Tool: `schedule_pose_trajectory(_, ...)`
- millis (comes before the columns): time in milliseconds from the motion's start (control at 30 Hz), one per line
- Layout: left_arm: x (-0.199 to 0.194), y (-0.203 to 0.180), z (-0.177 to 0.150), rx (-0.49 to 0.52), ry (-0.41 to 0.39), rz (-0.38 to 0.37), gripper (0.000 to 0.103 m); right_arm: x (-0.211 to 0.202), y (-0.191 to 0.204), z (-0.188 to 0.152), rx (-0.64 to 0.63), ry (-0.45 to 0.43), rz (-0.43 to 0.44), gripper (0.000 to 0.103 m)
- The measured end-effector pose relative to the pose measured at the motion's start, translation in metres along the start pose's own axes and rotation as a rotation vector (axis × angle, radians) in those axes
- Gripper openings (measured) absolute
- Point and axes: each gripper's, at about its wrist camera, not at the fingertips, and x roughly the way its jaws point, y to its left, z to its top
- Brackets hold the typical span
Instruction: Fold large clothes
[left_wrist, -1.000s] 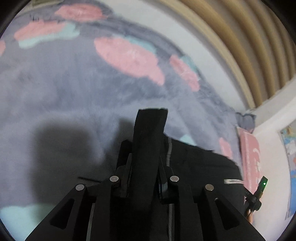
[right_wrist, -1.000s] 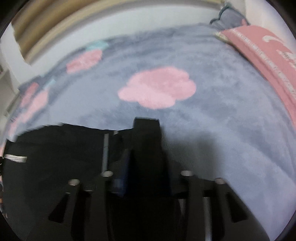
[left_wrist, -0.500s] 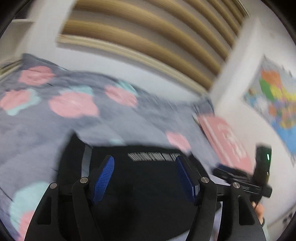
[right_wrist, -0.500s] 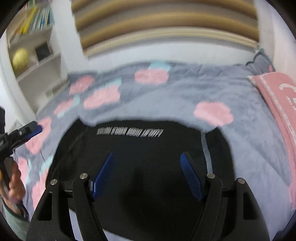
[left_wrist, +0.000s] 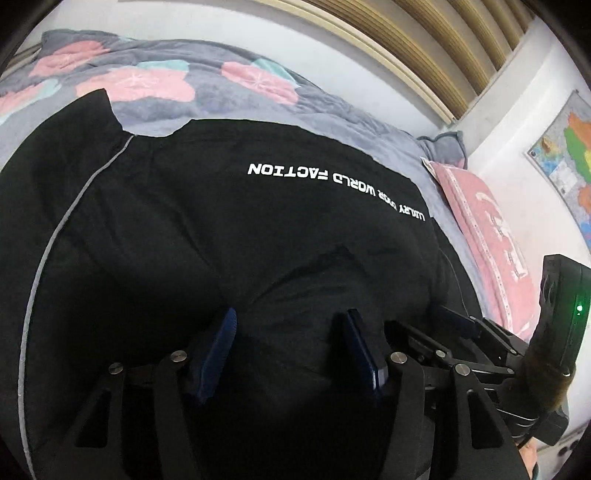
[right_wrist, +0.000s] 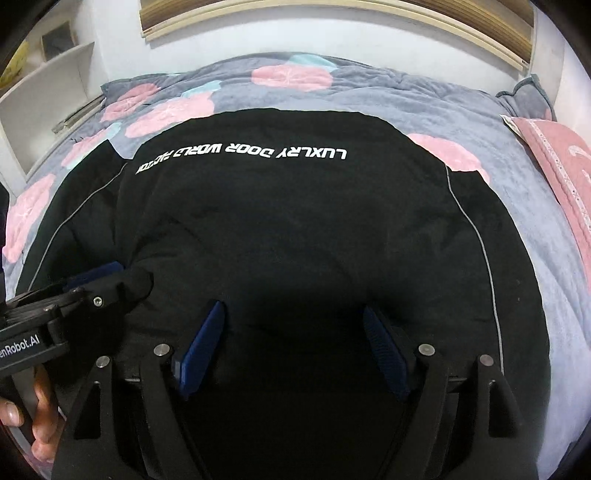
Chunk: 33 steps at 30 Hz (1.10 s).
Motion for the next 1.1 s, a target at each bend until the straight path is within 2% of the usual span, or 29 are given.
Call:
schedule_pose_trajectory(67, -0.009, -0.006, 0.003, 0.014, 0.000, -0.010, 0.062, -0.009, -0.006, 0.006, 0.014, 0.009, 0.034, 0.081)
schedule_pose_trajectory(133, -0.025, -0.017, 0.010, 0.034, -0.018, -0.037, 0.062, -0.026, -0.016, 0.018, 0.052, -0.040, 0.073, 0.081)
schedule_pose_trajectory(200, -0.046, -0.032, 0.022, 0.068, -0.092, -0.042, 0.062, -0.038, -0.025, 0.035, 0.088, -0.109, 0.041, 0.081)
schedule_pose_trajectory(267, -0.046, -0.037, 0.037, 0.061, -0.112, -0.046, 0.062, -0.033, -0.031, 0.054, 0.109, -0.123, 0.031, 0.081)
schedule_pose_trajectory(333, -0.020, -0.024, 0.055, -0.017, -0.025, -0.058, 0.062, -0.011, -0.036, 0.067, 0.125, -0.072, 0.041, 0.080)
schedule_pose_trajectory(400, 0.010, -0.001, 0.060, -0.117, 0.059, -0.035, 0.060, 0.024, -0.040, 0.070, 0.143, 0.028, 0.037, 0.078)
schedule_pose_trajectory(433, 0.029, 0.013, 0.060, -0.168, 0.108, -0.054, 0.059, 0.037, -0.040, 0.069, 0.140, 0.060, 0.032, 0.078)
schedule_pose_trajectory(533, 0.038, 0.018, 0.056, -0.182, 0.119, -0.047, 0.057, 0.053, -0.038, 0.063, 0.109, 0.066, 0.009, 0.078)
schedule_pose_trajectory(667, 0.027, 0.001, 0.055, -0.102, 0.077, -0.023, 0.057, 0.035, -0.044, 0.051, 0.125, 0.022, 0.051, 0.078)
schedule_pose_trajectory(800, -0.028, -0.006, 0.034, -0.042, 0.037, -0.116, 0.057, -0.014, -0.040, 0.043, 0.158, -0.039, 0.129, 0.079)
schedule_pose_trajectory(933, -0.091, -0.016, 0.011, 0.009, -0.015, -0.144, 0.058, -0.070, -0.027, 0.017, 0.137, -0.081, 0.191, 0.079)
schedule_pose_trajectory(1033, -0.116, -0.015, -0.008, 0.011, 0.006, -0.089, 0.058, -0.096, -0.006, -0.003, 0.069, -0.060, 0.155, 0.079)
schedule_pose_trajectory(1100, -0.124, -0.010, -0.022, -0.001, 0.020, -0.103, 0.058, -0.106, 0.008, -0.018, 0.022, -0.057, 0.126, 0.076)
